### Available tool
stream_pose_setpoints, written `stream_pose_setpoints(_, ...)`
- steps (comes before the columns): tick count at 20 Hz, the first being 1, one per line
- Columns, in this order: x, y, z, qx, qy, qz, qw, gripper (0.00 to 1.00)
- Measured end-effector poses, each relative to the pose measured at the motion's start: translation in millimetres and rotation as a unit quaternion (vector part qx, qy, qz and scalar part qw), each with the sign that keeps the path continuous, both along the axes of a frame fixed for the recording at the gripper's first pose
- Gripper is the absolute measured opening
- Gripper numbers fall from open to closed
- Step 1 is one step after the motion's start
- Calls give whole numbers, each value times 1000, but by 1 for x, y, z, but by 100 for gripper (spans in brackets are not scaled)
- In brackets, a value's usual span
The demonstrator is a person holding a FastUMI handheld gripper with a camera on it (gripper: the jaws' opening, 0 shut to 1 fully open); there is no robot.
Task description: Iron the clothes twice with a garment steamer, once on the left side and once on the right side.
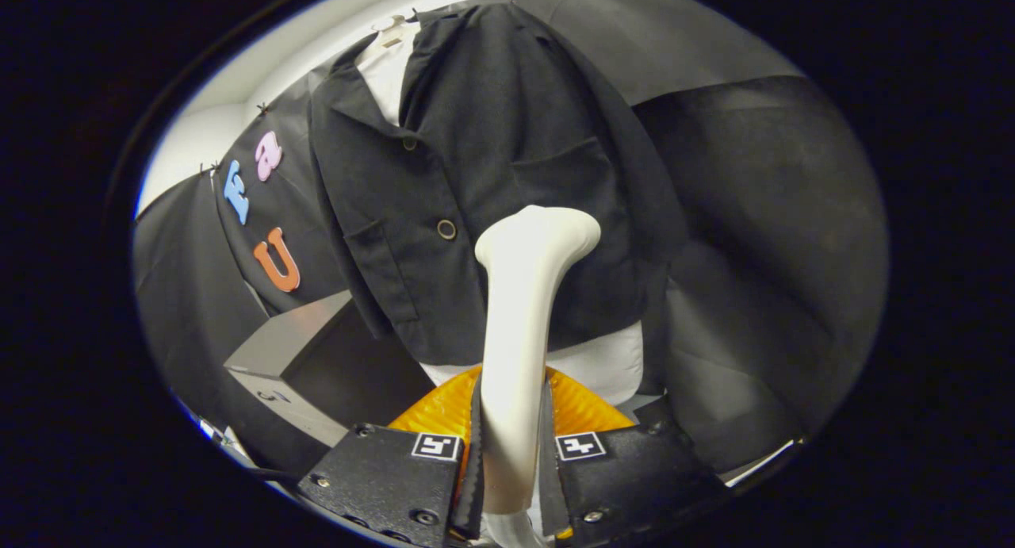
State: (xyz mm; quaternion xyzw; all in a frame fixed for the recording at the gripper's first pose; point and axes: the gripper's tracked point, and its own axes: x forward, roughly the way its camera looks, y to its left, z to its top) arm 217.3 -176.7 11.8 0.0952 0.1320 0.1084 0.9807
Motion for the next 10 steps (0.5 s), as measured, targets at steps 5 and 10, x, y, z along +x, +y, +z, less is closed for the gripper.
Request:
stream_pose_setpoints(5, -2, -4, -29, -2, 26, -6, 1000, 31)
stream_pose_setpoints(10, -2, -5, -52, 1, 51, -12, 999, 31)
